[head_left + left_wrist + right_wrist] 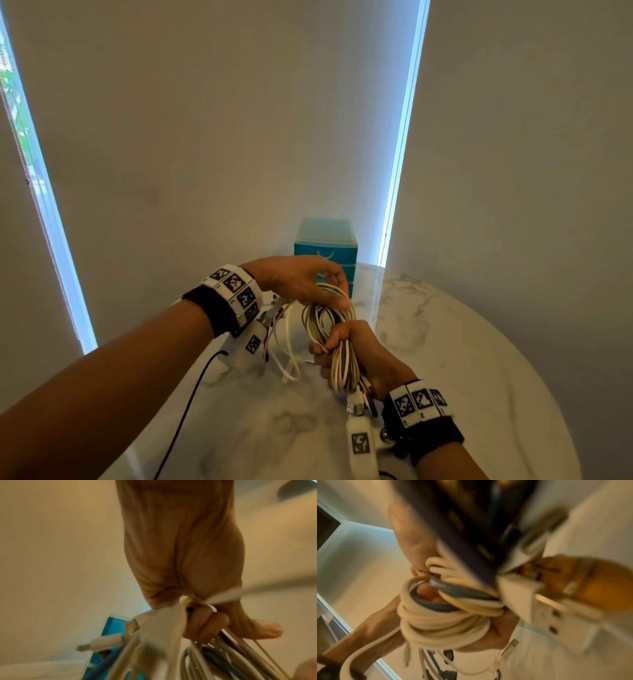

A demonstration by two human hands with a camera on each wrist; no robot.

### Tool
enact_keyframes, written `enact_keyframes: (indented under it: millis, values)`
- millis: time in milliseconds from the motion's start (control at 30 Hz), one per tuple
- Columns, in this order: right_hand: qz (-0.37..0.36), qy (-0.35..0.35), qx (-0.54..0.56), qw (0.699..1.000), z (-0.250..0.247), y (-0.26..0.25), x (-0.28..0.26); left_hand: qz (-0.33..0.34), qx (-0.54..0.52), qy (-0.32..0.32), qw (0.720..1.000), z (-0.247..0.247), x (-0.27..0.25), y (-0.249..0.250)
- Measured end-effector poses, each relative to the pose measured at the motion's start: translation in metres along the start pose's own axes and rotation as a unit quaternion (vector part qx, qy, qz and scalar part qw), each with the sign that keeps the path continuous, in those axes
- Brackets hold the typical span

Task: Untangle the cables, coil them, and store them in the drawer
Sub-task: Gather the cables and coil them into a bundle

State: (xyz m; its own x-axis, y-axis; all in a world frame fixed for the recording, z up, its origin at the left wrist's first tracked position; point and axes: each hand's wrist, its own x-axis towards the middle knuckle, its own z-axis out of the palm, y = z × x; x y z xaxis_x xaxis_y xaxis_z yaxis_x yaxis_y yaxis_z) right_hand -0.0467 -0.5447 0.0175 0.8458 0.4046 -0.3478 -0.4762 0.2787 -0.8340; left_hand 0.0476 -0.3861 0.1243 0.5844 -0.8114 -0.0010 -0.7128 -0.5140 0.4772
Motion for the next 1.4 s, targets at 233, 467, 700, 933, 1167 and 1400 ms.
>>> enact_keyframes:
  millis: [233, 467, 700, 933, 1167, 1400]
  values:
    - [-0.095, 0.067, -0.003, 0.993, 0.005, 0.004, 0.009, 0.065, -0.011, 0.109, 0.992, 0.012, 0.006, 0.000]
    - [-0.048, -0.011, 0.064, 0.997, -0.006, 0.000, -0.005, 0.041, -0.056, 0.126, 0.990, 0.019, 0.007, 0.002]
    - [-0.059, -0.037, 0.087, 0.994, -0.023, -0.005, -0.001, -0.009, -0.217, 0.097, 0.971, 0.019, -0.001, -0.010]
    - [-0.070, 0.029, 0.105, 0.992, -0.033, -0.008, 0.003, 0.018, -0.158, 0.072, 0.985, 0.034, -0.006, -0.011]
    - [-0.054, 0.048, 0.062, 0.995, -0.039, -0.006, 0.004, 0.054, -0.067, 0.101, 0.991, 0.025, -0.008, -0.022]
    - [-0.104, 0.078, -0.021, 0.991, -0.025, -0.013, -0.006, 0.038, -0.140, 0.105, 0.984, 0.027, -0.005, -0.029]
